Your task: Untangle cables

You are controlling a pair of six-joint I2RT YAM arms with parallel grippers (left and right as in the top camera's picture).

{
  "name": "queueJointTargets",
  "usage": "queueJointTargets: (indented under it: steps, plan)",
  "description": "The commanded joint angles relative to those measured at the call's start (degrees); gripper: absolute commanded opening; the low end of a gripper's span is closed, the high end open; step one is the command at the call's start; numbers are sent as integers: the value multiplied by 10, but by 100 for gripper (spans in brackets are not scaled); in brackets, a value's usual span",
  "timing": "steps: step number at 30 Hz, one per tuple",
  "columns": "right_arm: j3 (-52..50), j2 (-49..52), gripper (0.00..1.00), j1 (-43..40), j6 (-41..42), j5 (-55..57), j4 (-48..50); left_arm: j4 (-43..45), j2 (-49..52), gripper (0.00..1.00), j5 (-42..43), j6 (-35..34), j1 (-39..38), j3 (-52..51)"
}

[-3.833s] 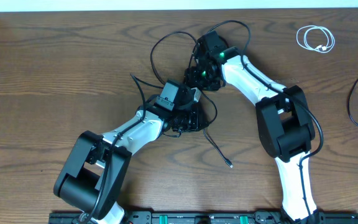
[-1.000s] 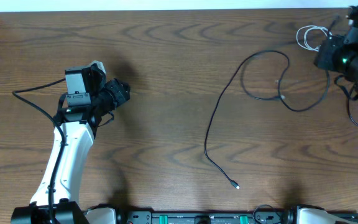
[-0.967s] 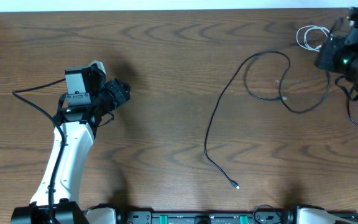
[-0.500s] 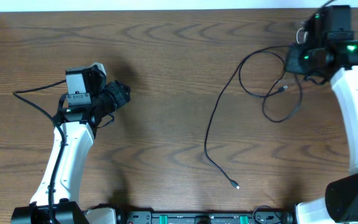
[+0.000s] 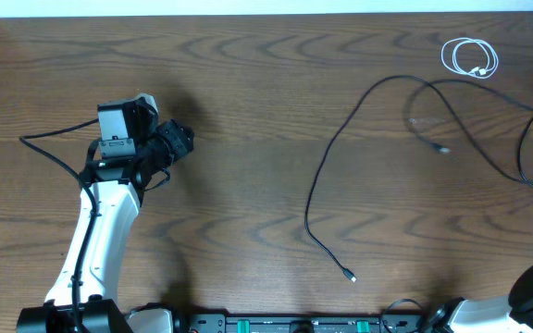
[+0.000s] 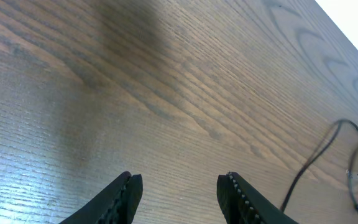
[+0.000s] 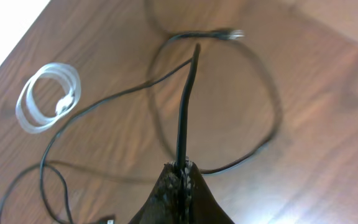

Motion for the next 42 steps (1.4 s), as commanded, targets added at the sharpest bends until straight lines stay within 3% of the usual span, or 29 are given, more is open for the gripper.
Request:
queueJointTargets:
  steps: [1,10,19,20,21,23,24,26,32,42]
  plan:
    - [93,14,1,-35,-9,0,-29,-1,-5,45,-6,5,2,-6]
    - [392,165,1,-44,-21,79,-179,-2,-5,45,-6,5,2,-6]
    - [417,288,1,-68,-10,80,-276,-4,-5,45,-6,5,2,-6]
    - [417,298,7,-69,-10,80,-280,-4,-5,45,-6,5,2,-6]
    - [417,309,22,-71,-10,79,-285,-6,-5,45,-6,5,2,-6]
    - [417,323,63,-71,-10,71,-294,-8,-5,45,-6,5,2,-6]
    - [417,327,74,-71,-10,61,-295,-8,-5,45,-6,5,2,-6]
    - [419,327,85,-70,-23,8,-282,-8,-5,45,-6,5,2,-6]
    - [423,324,91,-43,-172,-283,-261,-8,-5,45,-6,5,2,-6]
    - [398,324,91,172,-208,-219,-344,-8,-5,45,-36,5,6,-6]
